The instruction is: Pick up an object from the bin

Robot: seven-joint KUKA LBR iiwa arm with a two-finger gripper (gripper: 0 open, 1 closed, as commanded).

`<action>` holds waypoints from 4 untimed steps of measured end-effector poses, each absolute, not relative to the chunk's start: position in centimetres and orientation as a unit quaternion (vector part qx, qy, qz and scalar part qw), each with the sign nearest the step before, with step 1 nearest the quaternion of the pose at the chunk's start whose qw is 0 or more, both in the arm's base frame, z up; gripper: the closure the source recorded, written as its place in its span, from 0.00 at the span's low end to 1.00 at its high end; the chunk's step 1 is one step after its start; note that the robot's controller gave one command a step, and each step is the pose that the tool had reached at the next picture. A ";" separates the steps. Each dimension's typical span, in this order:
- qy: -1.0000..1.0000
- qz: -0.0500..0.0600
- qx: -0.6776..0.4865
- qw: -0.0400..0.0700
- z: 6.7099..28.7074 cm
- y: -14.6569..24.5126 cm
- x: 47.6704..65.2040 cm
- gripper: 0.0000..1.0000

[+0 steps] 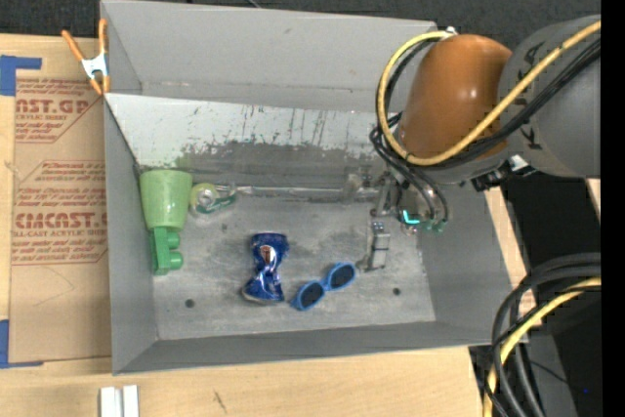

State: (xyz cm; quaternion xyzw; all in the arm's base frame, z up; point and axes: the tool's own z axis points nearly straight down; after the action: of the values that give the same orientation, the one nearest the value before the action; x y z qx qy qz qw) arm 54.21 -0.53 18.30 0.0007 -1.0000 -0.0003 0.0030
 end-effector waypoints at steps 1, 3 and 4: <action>-0.996 -0.001 0.084 0.005 10.1 2.4 48.8 0.00; -0.960 0.000 0.280 -0.002 10.5 3.3 53.4 1.00; -0.857 -0.001 0.516 -0.001 8.1 4.6 53.8 1.00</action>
Offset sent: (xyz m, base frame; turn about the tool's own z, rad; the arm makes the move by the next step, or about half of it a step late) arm -0.0505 0.0278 -0.0778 -0.1643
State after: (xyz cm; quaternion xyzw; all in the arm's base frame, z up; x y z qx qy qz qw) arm 53.84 4.56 8.09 0.5156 -0.8568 -0.0011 -0.0008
